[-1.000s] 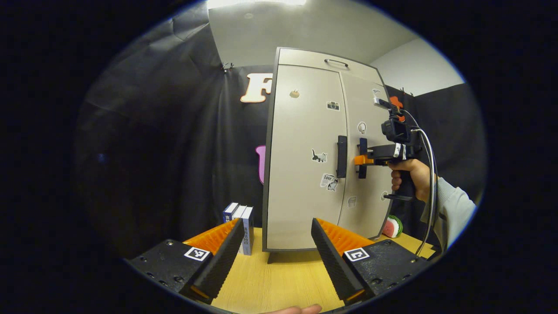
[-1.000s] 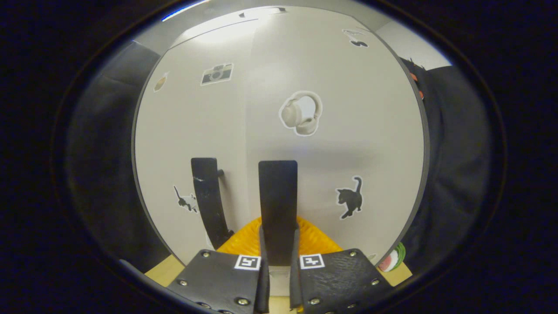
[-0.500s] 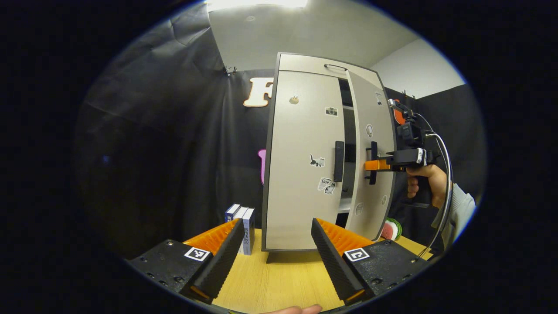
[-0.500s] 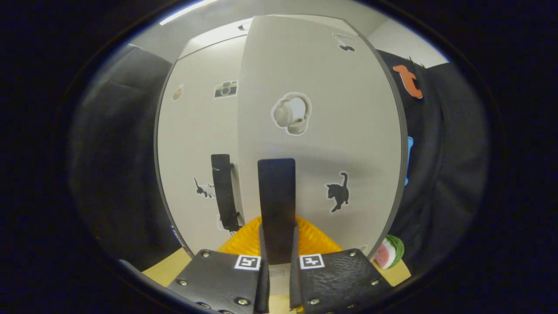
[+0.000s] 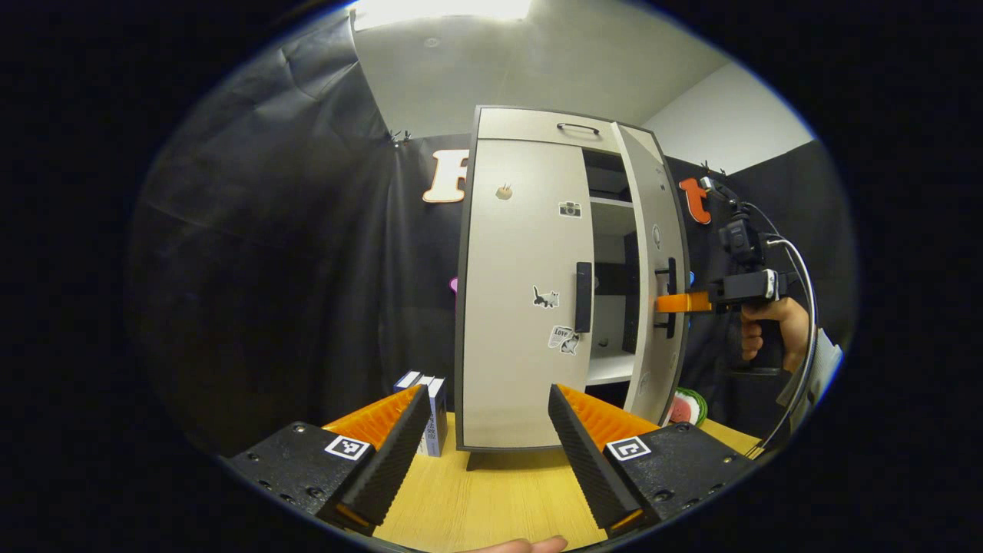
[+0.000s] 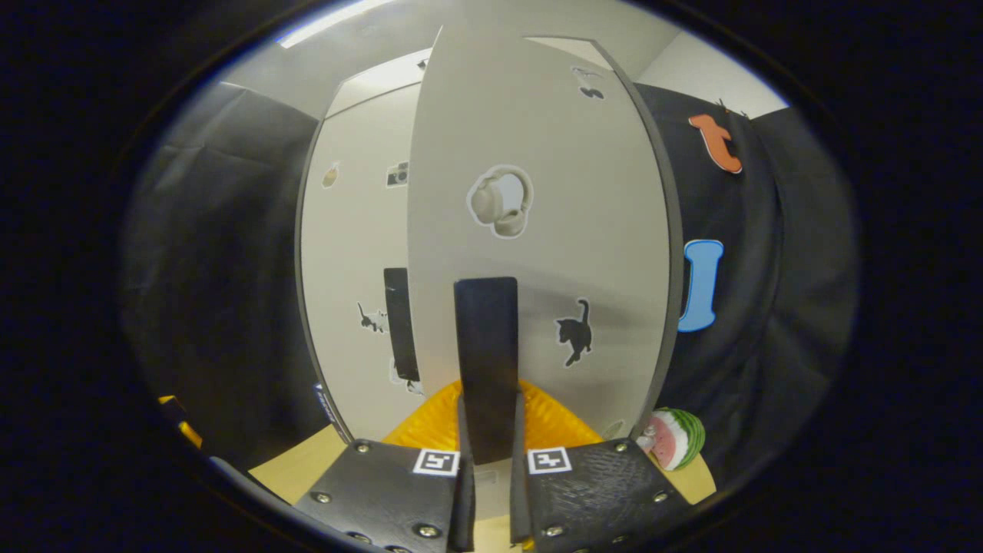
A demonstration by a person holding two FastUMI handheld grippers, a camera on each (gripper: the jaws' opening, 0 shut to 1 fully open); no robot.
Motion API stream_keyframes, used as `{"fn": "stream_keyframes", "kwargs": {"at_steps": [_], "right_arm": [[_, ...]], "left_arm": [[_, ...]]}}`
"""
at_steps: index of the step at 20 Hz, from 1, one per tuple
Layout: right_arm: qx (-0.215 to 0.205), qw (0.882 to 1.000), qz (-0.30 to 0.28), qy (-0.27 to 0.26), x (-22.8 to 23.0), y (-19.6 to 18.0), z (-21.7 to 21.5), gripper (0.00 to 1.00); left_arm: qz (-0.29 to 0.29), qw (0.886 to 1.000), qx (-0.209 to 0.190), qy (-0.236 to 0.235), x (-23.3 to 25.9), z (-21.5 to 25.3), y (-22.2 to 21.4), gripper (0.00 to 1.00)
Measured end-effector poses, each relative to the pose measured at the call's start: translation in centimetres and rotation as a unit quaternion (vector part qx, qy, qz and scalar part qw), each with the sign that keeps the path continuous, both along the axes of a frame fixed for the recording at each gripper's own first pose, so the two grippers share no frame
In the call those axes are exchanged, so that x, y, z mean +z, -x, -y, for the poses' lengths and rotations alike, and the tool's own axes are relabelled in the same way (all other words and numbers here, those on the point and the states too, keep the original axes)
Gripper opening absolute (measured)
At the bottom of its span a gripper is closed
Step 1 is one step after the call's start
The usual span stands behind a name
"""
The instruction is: Open the right door of the double-door shoe cabinet with the right hand, and open the left door with the left hand.
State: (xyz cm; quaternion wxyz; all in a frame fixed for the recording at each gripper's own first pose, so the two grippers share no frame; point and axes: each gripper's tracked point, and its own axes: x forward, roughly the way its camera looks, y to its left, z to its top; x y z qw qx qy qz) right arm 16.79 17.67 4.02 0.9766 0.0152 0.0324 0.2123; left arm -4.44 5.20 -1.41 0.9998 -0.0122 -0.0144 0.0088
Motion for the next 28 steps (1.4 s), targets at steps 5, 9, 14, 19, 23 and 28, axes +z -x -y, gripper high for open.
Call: {"fn": "stream_keyframes", "kwargs": {"at_steps": [5,9,14,19,23,28], "right_arm": [[-0.005,1.0,0.001,-0.001,0.0,0.7,1.8,0.18],[-0.01,1.0,0.006,0.003,0.1,1.3,3.5,0.18],[-0.032,0.999,0.009,0.009,0.1,1.6,4.9,0.17],[-0.031,0.999,0.01,0.007,0.1,1.6,6.4,0.17],[-0.051,0.999,0.012,-0.007,0.1,1.9,9.9,0.1],[-0.128,0.992,0.014,-0.006,-0.2,-1.1,17.7,0.02]], "left_arm": [[-0.003,1.0,-0.017,-0.004,0.0,2.1,-0.1,0.96],[-0.003,1.0,-0.024,-0.01,-0.1,3.4,-0.1,0.96],[0.0,0.999,-0.044,-0.011,0.1,5.8,0.3,0.96],[0.0,0.998,-0.062,-0.021,-0.2,7.5,0.5,0.96],[-0.006,0.998,-0.065,-0.018,-0.8,7.9,0.3,0.96],[-0.01,0.998,-0.064,-0.011,-1.1,8.5,-0.4,0.96]]}}
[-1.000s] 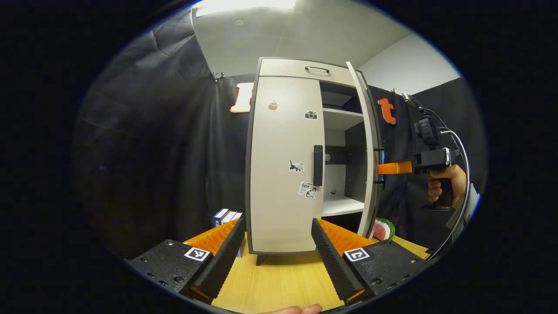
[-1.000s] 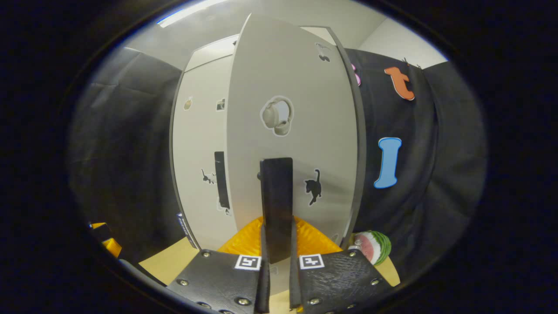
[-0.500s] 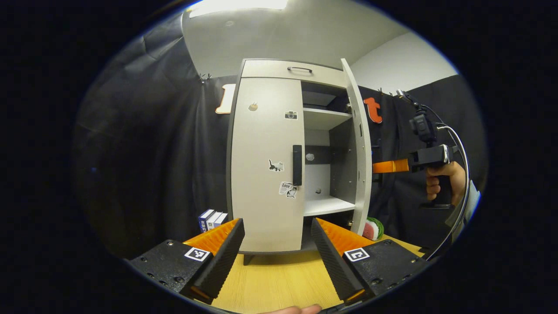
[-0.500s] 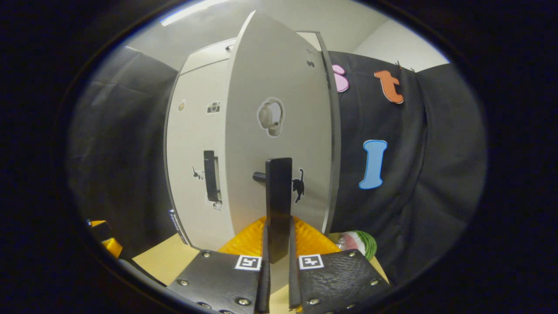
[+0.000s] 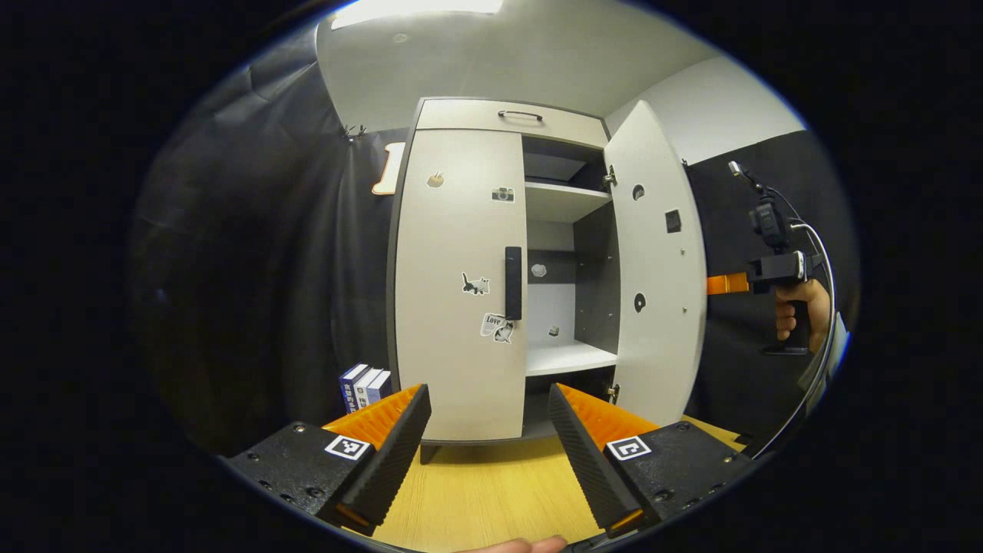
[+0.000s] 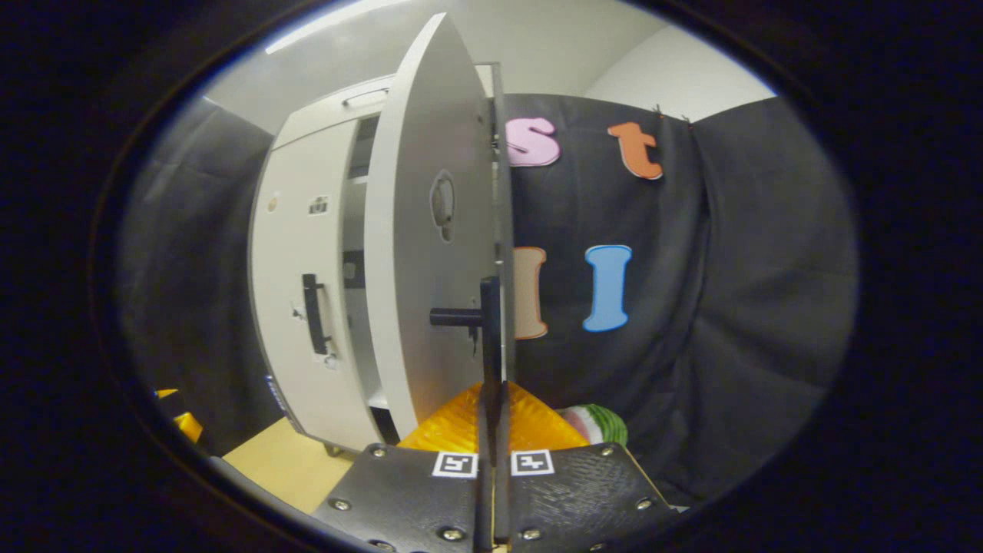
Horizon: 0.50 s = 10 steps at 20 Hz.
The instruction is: Open the right door of the double-door shoe cabinet with the right hand, and open the left door with the left hand.
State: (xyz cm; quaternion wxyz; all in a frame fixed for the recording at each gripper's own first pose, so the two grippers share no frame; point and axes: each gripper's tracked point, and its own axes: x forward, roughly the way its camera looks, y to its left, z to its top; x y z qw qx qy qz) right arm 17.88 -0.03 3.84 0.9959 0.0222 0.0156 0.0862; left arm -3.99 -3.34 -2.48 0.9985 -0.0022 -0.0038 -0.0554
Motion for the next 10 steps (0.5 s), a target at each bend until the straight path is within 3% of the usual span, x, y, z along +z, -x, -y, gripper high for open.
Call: {"fn": "stream_keyframes", "kwargs": {"at_steps": [4,10], "right_arm": [[0.064,0.995,-0.016,-0.076,-0.5,-0.4,0.7,0.01],[0.038,0.999,-0.001,-0.013,-1.5,-0.2,0.8,0.01]], "left_arm": [[0.003,1.0,-0.014,0.002,0.0,1.2,0.0,0.96],[-0.005,1.0,-0.019,-0.017,-0.9,2.1,-0.5,0.96]]}}
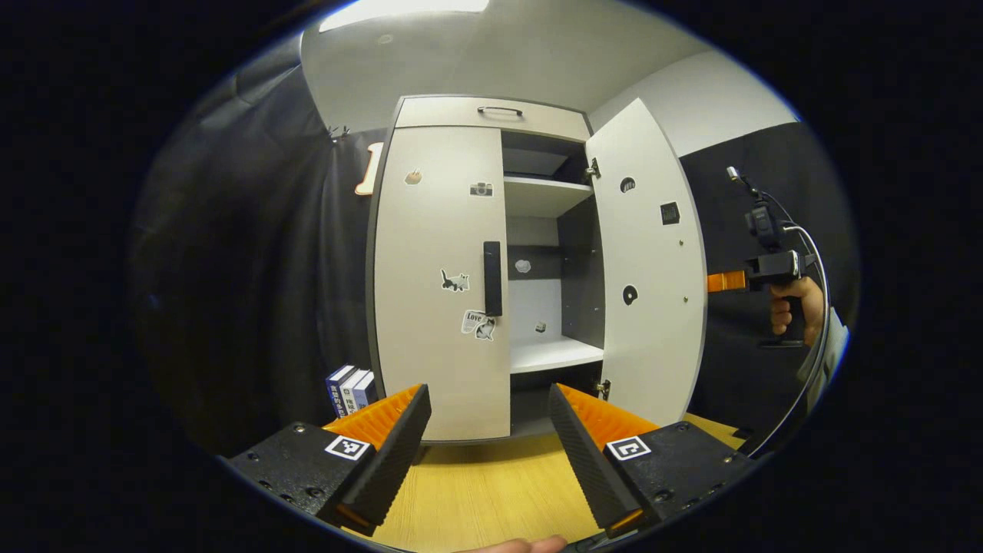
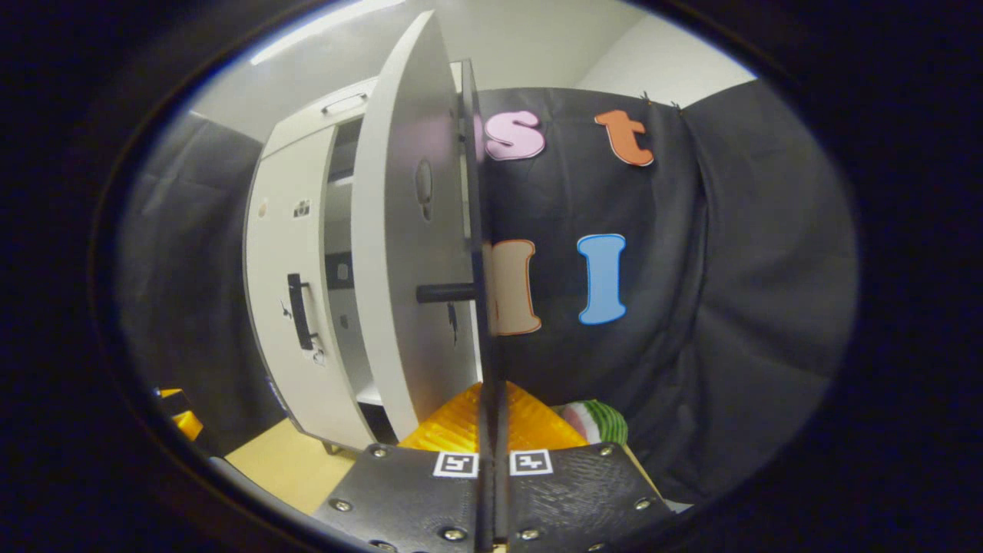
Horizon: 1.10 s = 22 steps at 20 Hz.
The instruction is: Open the right door of the double-door shoe cabinet with the right hand, and open the left door with the left hand.
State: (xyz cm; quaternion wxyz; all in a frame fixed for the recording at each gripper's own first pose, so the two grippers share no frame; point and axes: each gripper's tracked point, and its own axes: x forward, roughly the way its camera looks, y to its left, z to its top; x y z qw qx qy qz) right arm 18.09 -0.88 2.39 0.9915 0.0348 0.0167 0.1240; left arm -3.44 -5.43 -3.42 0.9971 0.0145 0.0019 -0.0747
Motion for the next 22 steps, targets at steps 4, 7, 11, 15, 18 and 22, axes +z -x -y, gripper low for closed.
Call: {"fn": "stream_keyframes", "kwargs": {"at_steps": [4,7,11,15,18,22], "right_arm": [[-0.011,1.0,0.006,-0.015,0.1,1.6,0.5,0.01],[-0.04,0.998,0.036,0.01,0.6,3.7,2.2,0.32],[-0.059,0.995,0.074,0.014,1.0,8.2,2.5,0.97],[-0.078,0.993,0.089,0.001,0.5,12.8,2.6,0.98],[-0.086,0.99,0.108,0.015,0.4,16.0,2.4,0.98],[-0.08,0.991,0.102,0.018,-0.7,18.9,1.6,0.97]], "left_arm": [[-0.008,1.0,0.007,0.024,0.0,-0.2,-1.3,0.96],[-0.002,0.999,0.01,0.033,1.3,-0.7,-2.5,0.96],[0.012,0.999,0.026,0.024,3.1,-1.8,-4.4,0.96],[0.008,0.999,0.04,0.027,4.1,-2.6,-6.2,0.96],[0.003,0.998,0.052,0.022,4.4,-3.1,-8.1,0.96],[-0.016,0.998,0.057,0.032,4.5,-3.2,-12.3,0.96]]}}
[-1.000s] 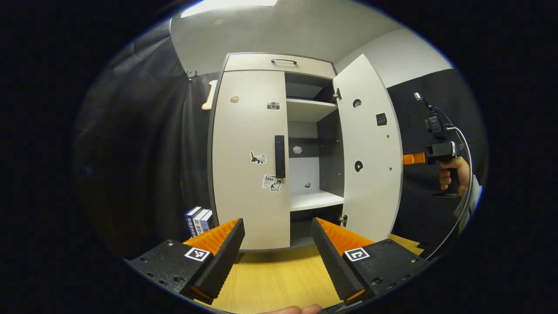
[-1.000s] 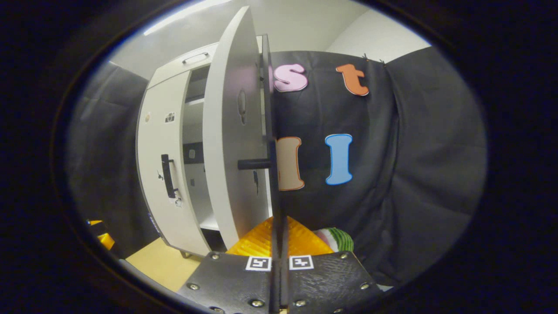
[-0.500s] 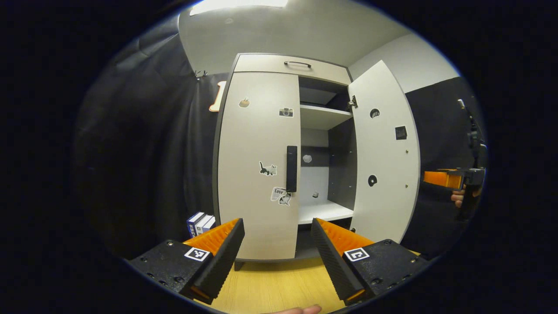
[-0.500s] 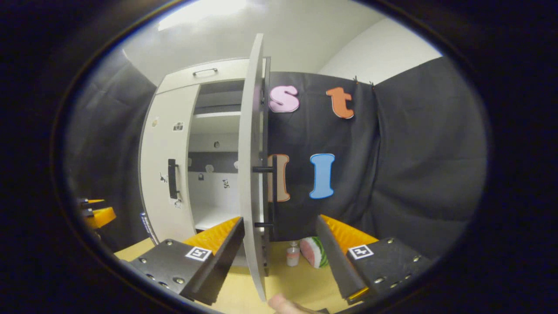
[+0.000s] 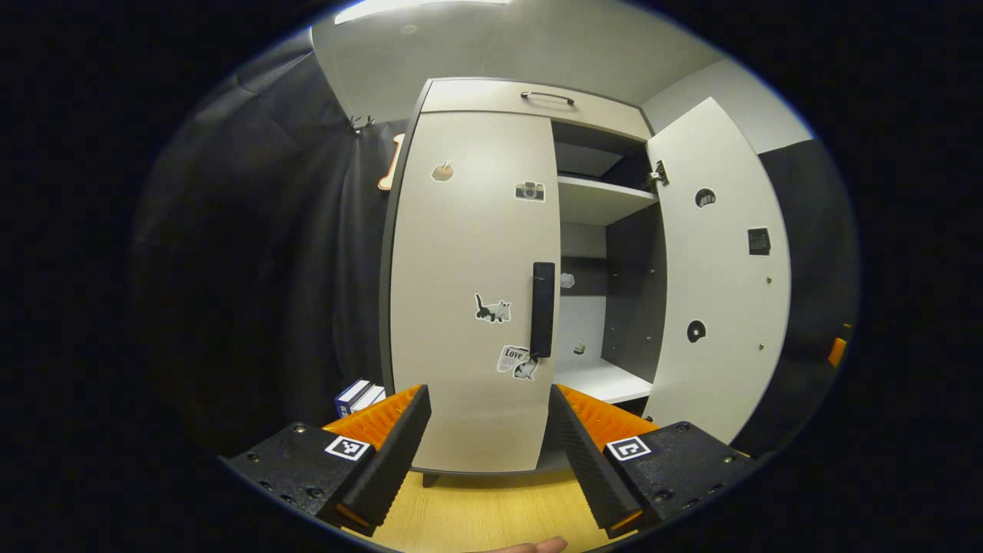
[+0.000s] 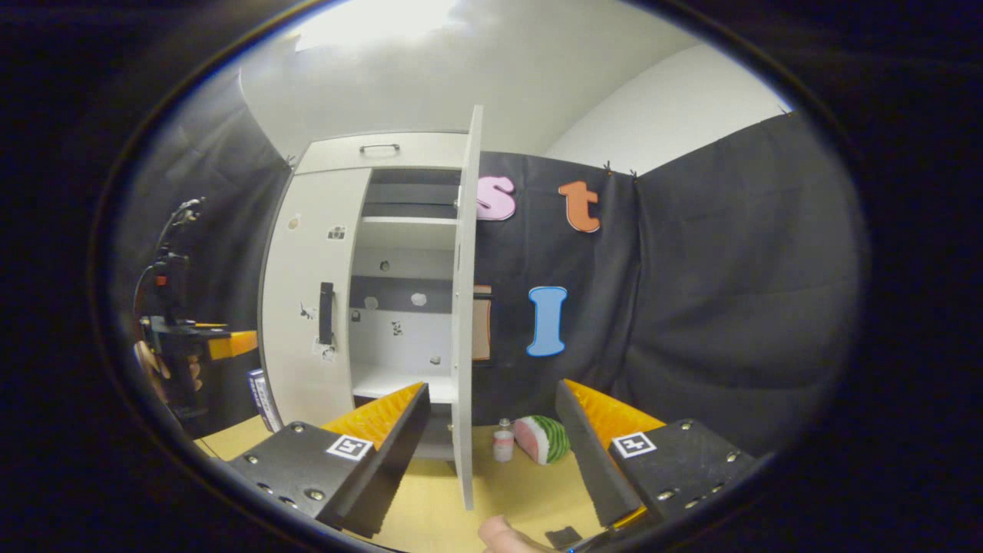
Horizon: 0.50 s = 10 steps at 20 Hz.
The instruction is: Open the right door of the double-door shoe cabinet with the right hand, and open the left door with the left hand.
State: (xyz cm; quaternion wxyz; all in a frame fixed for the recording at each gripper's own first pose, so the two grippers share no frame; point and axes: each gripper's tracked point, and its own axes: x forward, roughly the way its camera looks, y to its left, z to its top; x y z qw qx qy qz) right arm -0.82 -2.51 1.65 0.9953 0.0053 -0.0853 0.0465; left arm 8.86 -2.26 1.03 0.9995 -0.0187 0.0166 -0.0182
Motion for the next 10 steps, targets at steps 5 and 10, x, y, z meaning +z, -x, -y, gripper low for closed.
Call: {"fn": "stream_keyframes", "kwargs": {"at_steps": [5,10], "right_arm": [[0.031,0.999,0.009,0.013,-0.6,2.2,-1.8,0.98],[0.054,0.998,0.006,0.02,-1.7,2.7,-2.6,0.97]], "left_arm": [[-0.033,0.999,-0.024,0.015,-1.0,1.5,-6.0,0.96],[-0.018,0.999,-0.026,-0.017,0.0,3.4,-10.1,0.96]]}}
